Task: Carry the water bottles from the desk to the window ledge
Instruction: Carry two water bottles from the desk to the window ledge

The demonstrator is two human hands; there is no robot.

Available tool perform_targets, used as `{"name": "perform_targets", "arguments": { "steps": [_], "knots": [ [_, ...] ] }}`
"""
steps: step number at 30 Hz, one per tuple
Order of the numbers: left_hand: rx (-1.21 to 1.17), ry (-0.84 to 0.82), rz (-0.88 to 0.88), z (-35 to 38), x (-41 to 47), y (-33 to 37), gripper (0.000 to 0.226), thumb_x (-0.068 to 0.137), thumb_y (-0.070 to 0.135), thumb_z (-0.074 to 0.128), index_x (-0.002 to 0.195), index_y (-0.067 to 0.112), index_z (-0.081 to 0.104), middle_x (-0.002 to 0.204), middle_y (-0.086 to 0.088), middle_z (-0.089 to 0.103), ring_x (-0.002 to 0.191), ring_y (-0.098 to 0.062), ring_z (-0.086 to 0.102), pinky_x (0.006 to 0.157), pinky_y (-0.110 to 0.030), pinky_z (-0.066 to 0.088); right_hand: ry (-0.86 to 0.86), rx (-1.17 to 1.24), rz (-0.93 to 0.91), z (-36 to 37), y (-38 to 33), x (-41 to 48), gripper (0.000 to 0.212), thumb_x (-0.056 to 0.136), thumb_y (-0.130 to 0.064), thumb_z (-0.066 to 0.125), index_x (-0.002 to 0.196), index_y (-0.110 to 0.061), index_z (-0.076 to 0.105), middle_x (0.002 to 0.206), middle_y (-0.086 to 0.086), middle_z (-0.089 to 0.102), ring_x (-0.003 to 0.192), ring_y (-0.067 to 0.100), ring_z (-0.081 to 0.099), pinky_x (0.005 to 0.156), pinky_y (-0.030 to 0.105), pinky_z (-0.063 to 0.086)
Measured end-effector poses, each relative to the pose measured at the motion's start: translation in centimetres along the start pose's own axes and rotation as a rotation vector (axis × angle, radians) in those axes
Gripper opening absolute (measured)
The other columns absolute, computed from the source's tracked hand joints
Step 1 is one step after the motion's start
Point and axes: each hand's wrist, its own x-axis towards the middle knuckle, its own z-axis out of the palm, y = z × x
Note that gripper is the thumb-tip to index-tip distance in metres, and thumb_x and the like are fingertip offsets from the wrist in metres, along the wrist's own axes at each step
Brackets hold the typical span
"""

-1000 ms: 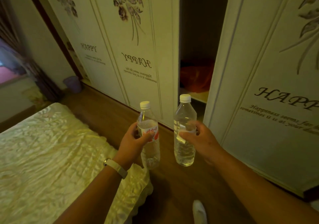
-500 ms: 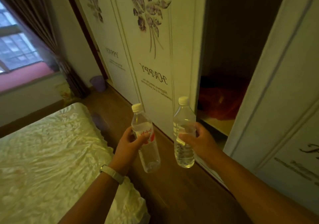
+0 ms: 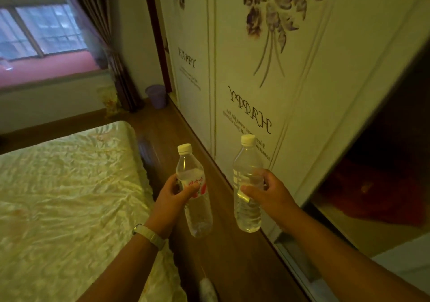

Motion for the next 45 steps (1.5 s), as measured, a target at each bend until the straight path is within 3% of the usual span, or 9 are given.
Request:
{"name": "perform_targets", "arguments": {
  "steps": [7, 12, 16, 22, 25, 29, 31, 37, 45],
  "knots": [
    [0.002, 0.044, 0.017, -4.3, 11.2, 2.7, 0.058, 0.063, 0.052, 0.081, 0.116, 0.037, 0.063, 0.111, 0.005, 0.073, 0.098, -0.016, 0.072, 0.075, -0.031, 0.059, -0.028, -0.011, -0.019, 3.8, -4.9, 11.9, 0.047, 0.054, -0.058, 0.074, 0.100, -0.051, 0.061, 0.095, -0.021, 0.070, 0.089, 0.003, 0.067, 0.065, 0.019, 0.052],
    [0.020, 0.114, 0.065, -7.6, 15.2, 5.9, 0.064, 0.064, 0.051, 0.082, 0.120, 0.028, 0.062, 0.110, 0.000, 0.074, 0.099, -0.018, 0.072, 0.080, -0.036, 0.059, -0.103, -0.020, -0.070, 7.0, -8.2, 17.9, 0.049, 0.057, -0.058, 0.074, 0.103, -0.048, 0.062, 0.099, -0.016, 0.070, 0.093, 0.007, 0.067, 0.070, 0.025, 0.053],
    [0.040, 0.195, 0.087, -10.1, 17.6, 7.5, 0.048, 0.072, 0.041, 0.082, 0.116, 0.030, 0.064, 0.105, 0.003, 0.075, 0.093, -0.013, 0.073, 0.066, -0.021, 0.057, -0.159, -0.003, -0.116, 9.3, -10.1, 22.4, 0.045, 0.058, -0.057, 0.075, 0.101, -0.051, 0.062, 0.095, -0.020, 0.070, 0.088, 0.004, 0.068, 0.066, 0.021, 0.052],
    [0.072, 0.308, 0.086, -12.5, 22.5, 8.4, 0.041, 0.076, 0.036, 0.079, 0.114, 0.032, 0.064, 0.095, 0.003, 0.074, 0.079, -0.004, 0.071, 0.058, -0.013, 0.052, -0.234, 0.021, -0.114, 12.4, -10.9, 30.1, 0.051, 0.055, -0.057, 0.076, 0.102, -0.041, 0.063, 0.094, -0.013, 0.071, 0.089, 0.011, 0.069, 0.071, 0.031, 0.055],
    [0.088, 0.361, 0.069, -13.2, 26.1, 8.6, 0.044, 0.072, 0.042, 0.078, 0.113, 0.034, 0.064, 0.101, -0.001, 0.075, 0.086, -0.010, 0.072, 0.060, -0.015, 0.053, -0.296, 0.042, -0.109, 13.9, -11.1, 34.9, 0.055, 0.055, -0.053, 0.077, 0.105, -0.038, 0.062, 0.097, -0.009, 0.072, 0.092, 0.015, 0.069, 0.078, 0.039, 0.058],
    [0.097, 0.438, 0.052, -13.8, 31.7, 9.0, 0.036, 0.079, 0.033, 0.078, 0.113, 0.035, 0.065, 0.105, -0.002, 0.075, 0.095, -0.017, 0.071, 0.066, -0.020, 0.054, -0.365, 0.045, -0.112, 15.4, -11.7, 42.0, 0.044, 0.074, -0.033, 0.079, 0.114, -0.030, 0.060, 0.105, -0.002, 0.069, 0.096, 0.019, 0.068, 0.086, 0.047, 0.057],
    [0.109, 0.477, 0.038, -13.8, 35.0, 9.5, 0.034, 0.082, 0.030, 0.076, 0.114, 0.035, 0.064, 0.106, -0.002, 0.074, 0.097, -0.019, 0.070, 0.069, -0.023, 0.051, -0.399, 0.041, -0.106, 15.6, -12.4, 45.9, 0.046, 0.078, -0.029, 0.078, 0.119, -0.027, 0.058, 0.108, -0.001, 0.068, 0.096, 0.018, 0.067, 0.084, 0.045, 0.058],
    [0.119, 0.517, 0.076, -13.3, 43.3, 12.8, 0.034, 0.068, 0.049, 0.074, 0.101, 0.048, 0.065, 0.103, 0.005, 0.075, 0.090, -0.011, 0.072, 0.062, -0.016, 0.054, -0.440, 0.037, -0.119, 15.8, -15.4, 55.9, 0.043, 0.080, -0.027, 0.077, 0.118, -0.024, 0.058, 0.106, 0.000, 0.067, 0.088, 0.012, 0.067, 0.053, 0.013, 0.050],
    [0.100, 0.533, 0.093, -15.3, 51.9, 15.2, 0.039, 0.069, 0.046, 0.075, 0.106, 0.046, 0.065, 0.106, 0.002, 0.074, 0.096, -0.016, 0.071, 0.068, -0.021, 0.052, -0.501, 0.027, -0.133, 18.5, -18.5, 64.5, 0.041, 0.081, -0.024, 0.076, 0.117, -0.021, 0.058, 0.106, 0.004, 0.066, 0.087, 0.014, 0.067, 0.052, 0.013, 0.050]
  ]
}}
